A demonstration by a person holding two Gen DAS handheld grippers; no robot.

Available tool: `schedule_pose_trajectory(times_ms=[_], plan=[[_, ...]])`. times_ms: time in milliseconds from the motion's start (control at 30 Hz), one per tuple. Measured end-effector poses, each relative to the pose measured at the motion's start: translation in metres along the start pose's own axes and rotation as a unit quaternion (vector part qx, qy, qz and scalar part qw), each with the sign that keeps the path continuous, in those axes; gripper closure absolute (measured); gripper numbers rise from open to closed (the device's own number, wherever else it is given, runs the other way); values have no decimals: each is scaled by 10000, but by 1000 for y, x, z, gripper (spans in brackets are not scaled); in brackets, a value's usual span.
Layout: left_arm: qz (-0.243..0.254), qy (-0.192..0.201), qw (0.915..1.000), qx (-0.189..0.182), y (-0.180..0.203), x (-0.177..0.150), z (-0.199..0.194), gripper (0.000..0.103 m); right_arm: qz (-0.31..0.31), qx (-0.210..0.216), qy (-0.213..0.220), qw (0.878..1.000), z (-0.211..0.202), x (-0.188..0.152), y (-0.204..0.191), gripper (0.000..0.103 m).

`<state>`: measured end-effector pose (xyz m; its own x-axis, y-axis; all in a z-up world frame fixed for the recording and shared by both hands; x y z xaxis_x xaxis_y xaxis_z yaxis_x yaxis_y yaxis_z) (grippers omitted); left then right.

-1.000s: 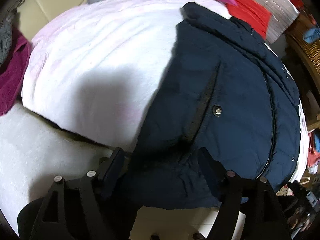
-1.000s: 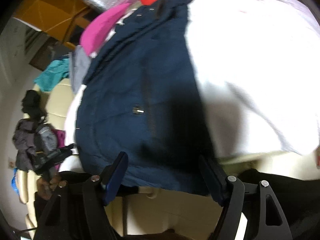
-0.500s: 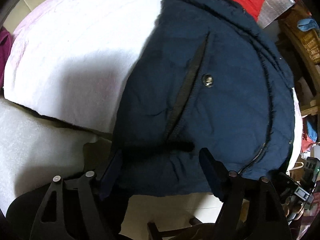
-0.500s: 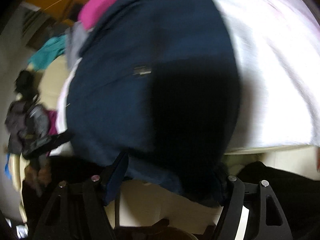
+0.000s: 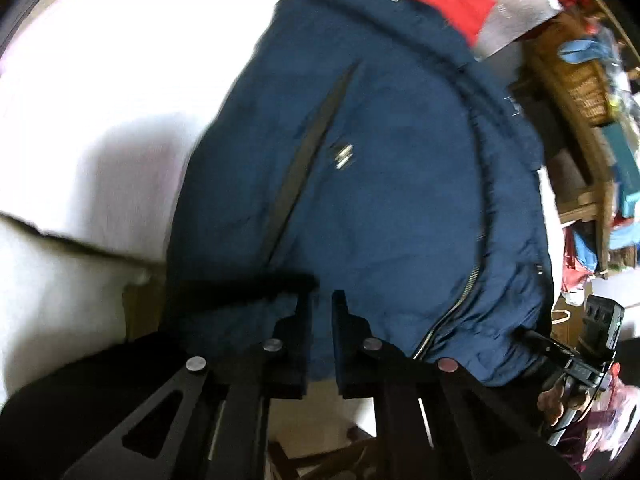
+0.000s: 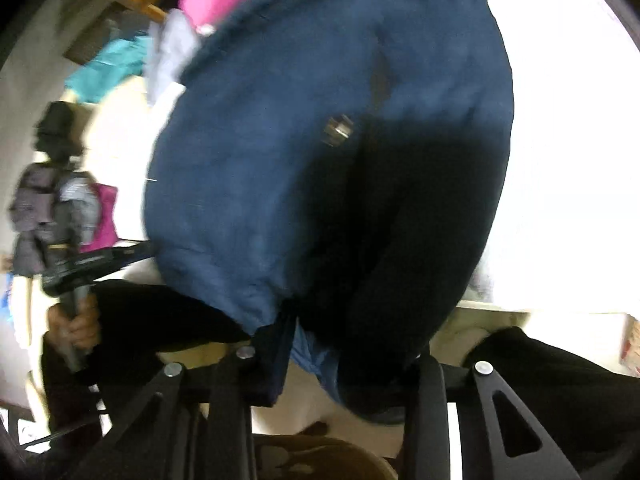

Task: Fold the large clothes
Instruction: 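Lift the jacket hem with both grippers and fold it toward the collar, then lay the held hem onto the jacket front with both grippers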

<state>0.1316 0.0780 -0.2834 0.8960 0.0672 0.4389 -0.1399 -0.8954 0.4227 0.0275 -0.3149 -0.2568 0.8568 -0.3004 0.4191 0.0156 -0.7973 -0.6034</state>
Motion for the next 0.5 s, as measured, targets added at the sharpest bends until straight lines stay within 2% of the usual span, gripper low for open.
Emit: schedule_pose_trajectory(times_ms=[67,133,167,200,233,267,333,400,500], plan=[[61,-49,9999,121,-1,5,1,92,21,333,165,9993,-6,5,-6,68],[-38,-161,9982,581,-9,7,7,85,171,300,-66,9994,7,2,1,63],[-85,-187,9967,791,-13,3,7,72,272,151,-183,9993,16,-1,7,62],[-139,-172,9952,954,-19,4,6,63,316,68,-265,9991,22,-6,13,55],[-209,-104,9940,1066,-26,5,2,44,335,8,-345,9988,30,-10,16,45],[-350,22,9929,1135,-33,8,-3,30,343,-1,-340,9988,39,-13,15,41],[-610,152,9906,1213,-42,13,-7,24,428,23,-298,9986,47,-15,19,33],[-752,124,9889,1272,-47,16,-4,24,449,-13,-327,9985,54,-13,19,32],[-888,-342,9879,1221,-51,11,16,24,368,-16,-344,9987,56,-15,14,34]])
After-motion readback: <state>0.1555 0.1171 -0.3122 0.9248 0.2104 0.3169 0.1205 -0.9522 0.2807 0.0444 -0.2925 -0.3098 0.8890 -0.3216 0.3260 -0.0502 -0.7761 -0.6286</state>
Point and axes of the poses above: each gripper's, at about its wrist camera, not at the fingertips, and z roughly the way its jaws point, y to its right, x to its top, the point moved 3 cm from there along z, roughly the way its jaws point, and after that the axes turned 11 degrees about y, right-handed, at the moved point
